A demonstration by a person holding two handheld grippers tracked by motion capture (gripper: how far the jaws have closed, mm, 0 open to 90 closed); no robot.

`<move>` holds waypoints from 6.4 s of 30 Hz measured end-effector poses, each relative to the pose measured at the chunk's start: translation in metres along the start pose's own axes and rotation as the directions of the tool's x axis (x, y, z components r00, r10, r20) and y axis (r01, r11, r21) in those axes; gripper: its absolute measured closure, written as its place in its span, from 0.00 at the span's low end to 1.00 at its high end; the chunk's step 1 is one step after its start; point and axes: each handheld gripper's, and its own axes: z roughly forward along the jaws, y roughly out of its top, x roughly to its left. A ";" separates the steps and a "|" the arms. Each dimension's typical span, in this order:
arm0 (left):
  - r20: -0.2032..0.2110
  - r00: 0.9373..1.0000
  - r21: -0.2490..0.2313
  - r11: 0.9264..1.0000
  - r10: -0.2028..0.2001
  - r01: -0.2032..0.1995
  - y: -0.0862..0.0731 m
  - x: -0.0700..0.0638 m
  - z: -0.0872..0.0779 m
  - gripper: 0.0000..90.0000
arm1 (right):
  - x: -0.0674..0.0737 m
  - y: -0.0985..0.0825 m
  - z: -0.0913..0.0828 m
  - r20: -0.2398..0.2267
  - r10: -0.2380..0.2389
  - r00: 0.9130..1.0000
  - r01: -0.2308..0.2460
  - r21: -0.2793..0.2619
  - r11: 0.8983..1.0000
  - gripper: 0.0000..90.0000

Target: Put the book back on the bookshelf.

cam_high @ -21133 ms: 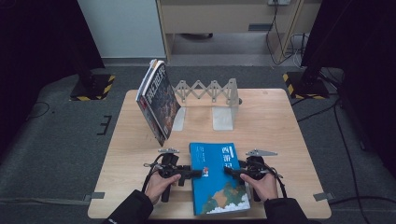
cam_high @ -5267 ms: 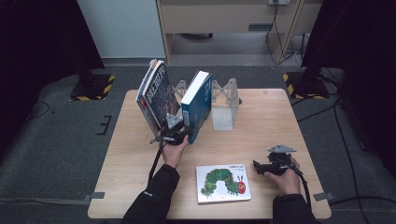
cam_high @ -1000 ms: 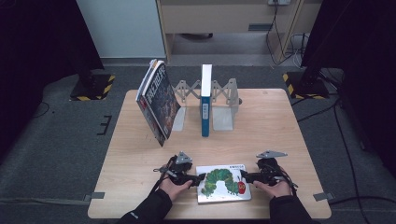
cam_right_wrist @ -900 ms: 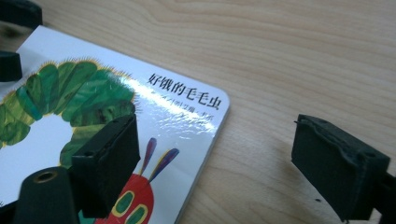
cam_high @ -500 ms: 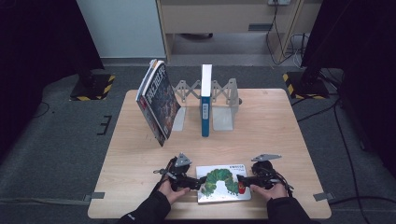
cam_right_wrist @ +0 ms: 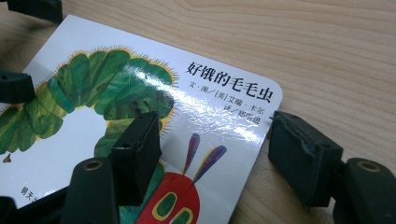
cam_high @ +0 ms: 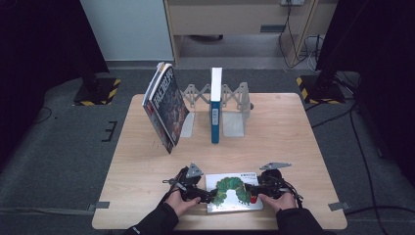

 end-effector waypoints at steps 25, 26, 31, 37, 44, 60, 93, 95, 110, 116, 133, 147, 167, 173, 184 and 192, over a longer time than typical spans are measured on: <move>0.050 0.998 -0.009 1.000 -0.029 0.030 0.007 -0.005 0.001 0.27 | -0.009 0.008 0.004 0.014 0.006 1.000 -0.006 -0.004 1.000 0.32; 0.047 0.999 -0.009 1.000 -0.027 0.027 0.007 -0.003 -0.001 0.27 | -0.009 0.008 0.004 0.014 0.003 1.000 -0.003 -0.003 1.000 0.31; -0.001 1.000 -0.003 1.000 -0.029 0.029 0.006 0.006 -0.011 0.25 | -0.009 0.008 0.002 0.008 0.007 1.000 -0.007 -0.007 1.000 0.31; -0.065 0.998 0.041 0.999 -0.014 0.016 0.001 0.014 -0.017 0.24 | -0.011 0.008 -0.001 0.019 0.014 1.000 -0.014 -0.010 1.000 0.41; -0.096 0.994 0.062 0.997 0.049 -0.043 -0.002 0.012 -0.014 0.20 | -0.011 0.007 -0.001 0.021 0.016 1.000 -0.016 -0.002 1.000 0.42; -0.122 0.989 0.023 0.996 0.083 -0.080 -0.009 0.016 -0.011 0.06 | -0.010 0.009 -0.005 0.001 0.025 1.000 -0.025 -0.028 0.999 0.40; -0.121 0.989 0.029 0.996 0.086 -0.083 -0.008 0.017 -0.010 0.03 | -0.009 0.013 -0.025 -0.110 0.082 0.991 -0.105 -0.226 0.968 0.36; -0.121 0.989 0.029 0.996 0.087 -0.084 -0.008 0.017 -0.010 0.03 | -0.008 0.012 -0.025 -0.106 0.075 0.992 -0.098 -0.226 0.969 0.36; -0.121 0.989 0.032 0.996 0.088 -0.085 -0.008 0.017 -0.010 0.02 | -0.010 0.014 -0.028 -0.162 0.092 0.983 -0.129 -0.239 0.962 0.34; -0.120 0.989 0.035 0.996 0.091 -0.088 -0.008 0.017 -0.009 0.01 | -0.010 0.020 -0.018 -0.207 0.091 0.974 -0.142 -0.247 0.959 0.33; -0.122 0.989 0.040 0.996 0.089 -0.085 -0.007 0.017 -0.009 0.00 | -0.013 0.023 -0.007 -0.190 0.080 0.978 -0.107 -0.132 0.986 0.49; -0.051 0.999 0.042 0.999 0.016 -0.014 -0.003 0.019 -0.015 0.09 | -0.022 0.025 -0.010 -0.240 0.116 0.964 -0.145 -0.107 0.984 0.64; 0.134 0.985 -0.052 0.991 -0.113 0.121 0.002 0.007 -0.012 0.18 | -0.025 0.029 -0.022 -0.383 0.144 0.913 -0.218 -0.158 0.963 0.86; 0.135 0.985 -0.032 0.993 -0.111 0.116 0.001 0.005 -0.008 0.17 | -0.025 0.029 -0.024 -0.413 0.155 0.898 -0.240 -0.163 0.957 0.90; 0.171 0.977 -0.033 0.990 -0.128 0.135 0.000 0.005 -0.003 0.14 | -0.023 0.031 -0.028 -0.463 0.125 0.878 -0.241 -0.199 0.950 0.92; 0.201 0.974 -0.040 0.992 -0.108 0.118 -0.001 0.002 0.001 0.08 | -0.023 0.031 -0.035 -0.488 0.075 0.870 -0.233 -0.272 0.934 0.94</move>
